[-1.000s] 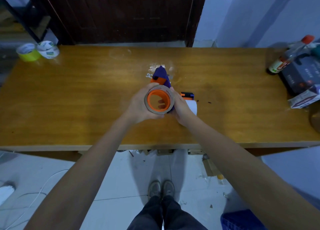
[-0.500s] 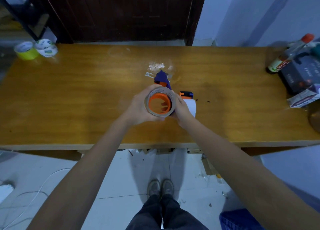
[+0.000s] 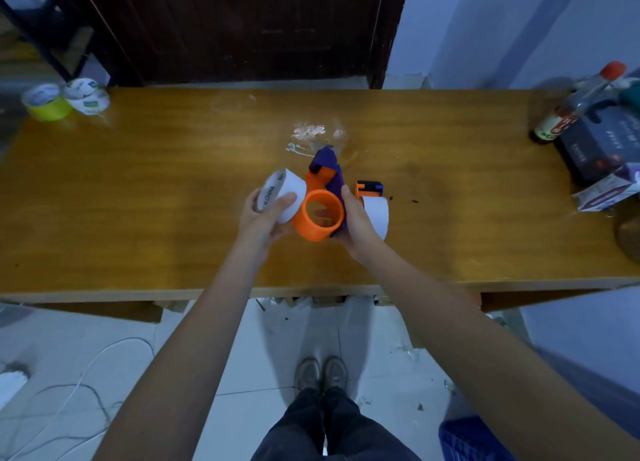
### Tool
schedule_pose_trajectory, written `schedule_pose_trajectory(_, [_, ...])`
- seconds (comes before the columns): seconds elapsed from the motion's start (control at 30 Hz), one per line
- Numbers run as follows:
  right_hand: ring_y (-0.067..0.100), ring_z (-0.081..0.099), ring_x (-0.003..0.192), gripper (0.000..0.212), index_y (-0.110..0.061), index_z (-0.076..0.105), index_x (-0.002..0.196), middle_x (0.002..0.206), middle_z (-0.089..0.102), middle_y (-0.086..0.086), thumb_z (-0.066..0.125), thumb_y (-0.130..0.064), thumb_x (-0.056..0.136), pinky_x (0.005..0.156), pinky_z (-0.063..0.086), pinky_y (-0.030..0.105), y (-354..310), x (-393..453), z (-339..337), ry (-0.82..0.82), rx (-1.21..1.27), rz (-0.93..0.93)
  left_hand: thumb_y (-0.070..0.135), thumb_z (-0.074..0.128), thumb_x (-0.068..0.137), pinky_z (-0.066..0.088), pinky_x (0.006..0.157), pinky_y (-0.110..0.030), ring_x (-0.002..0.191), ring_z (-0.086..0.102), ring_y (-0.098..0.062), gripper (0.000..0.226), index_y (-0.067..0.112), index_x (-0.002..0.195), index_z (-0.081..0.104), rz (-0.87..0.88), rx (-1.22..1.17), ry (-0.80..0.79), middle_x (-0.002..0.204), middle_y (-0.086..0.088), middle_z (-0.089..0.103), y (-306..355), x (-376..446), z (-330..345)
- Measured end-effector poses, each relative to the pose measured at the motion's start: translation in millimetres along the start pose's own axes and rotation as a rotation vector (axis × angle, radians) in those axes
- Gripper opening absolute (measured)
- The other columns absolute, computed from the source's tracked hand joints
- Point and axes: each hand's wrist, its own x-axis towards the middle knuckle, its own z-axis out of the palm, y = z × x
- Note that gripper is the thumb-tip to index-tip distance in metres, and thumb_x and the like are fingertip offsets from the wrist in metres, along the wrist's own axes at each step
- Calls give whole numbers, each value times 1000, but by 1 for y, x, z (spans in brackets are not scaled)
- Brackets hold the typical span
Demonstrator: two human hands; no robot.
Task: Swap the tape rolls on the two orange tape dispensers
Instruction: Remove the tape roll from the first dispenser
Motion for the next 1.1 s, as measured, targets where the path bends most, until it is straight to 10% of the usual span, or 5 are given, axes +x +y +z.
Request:
schedule_pose_trajectory(0.3, [30, 53, 113, 50, -22, 35, 138, 127, 46, 9, 52, -34, 93, 73, 57, 41, -1, -5, -4, -118, -25, 170, 7, 78, 71, 57, 75, -35, 108, 58, -21, 78, 20, 137, 38, 101, 4, -113, 120, 2, 54, 4, 11, 13])
schedule_pose_trajectory(0.53, [15, 58, 60, 32, -6, 45, 125, 75, 59, 9, 42, -24, 98, 48, 50, 24, 1, 2, 2, 65, -267, 305, 12, 86, 61, 50, 96, -45, 122, 49, -21, 96, 24, 141, 33, 158, 298, -71, 138, -2, 48, -2, 31, 20])
schedule_pose_trajectory(0.8, [22, 61, 69, 18, -5, 47, 106, 81, 59, 15, 44, -20, 97, 64, 56, 33, 14, 3, 6, 94, -95, 388, 7, 85, 62, 42, 96, -28, 122, 46, -15, 94, 16, 139, 32, 220, 400, -96, 137, -3, 46, -19, 39, 26])
schedule_pose_trajectory(1.1, [31, 63, 74, 52, -7, 31, 142, 84, 62, 22, 27, -38, 100, 64, 55, 40, 13, -15, 6, 82, -70, 500, 15, 87, 60, 41, 106, -40, 130, 43, -21, 99, 14, 142, 32, 283, 496, -168, 143, -6, 43, -29, 38, 23])
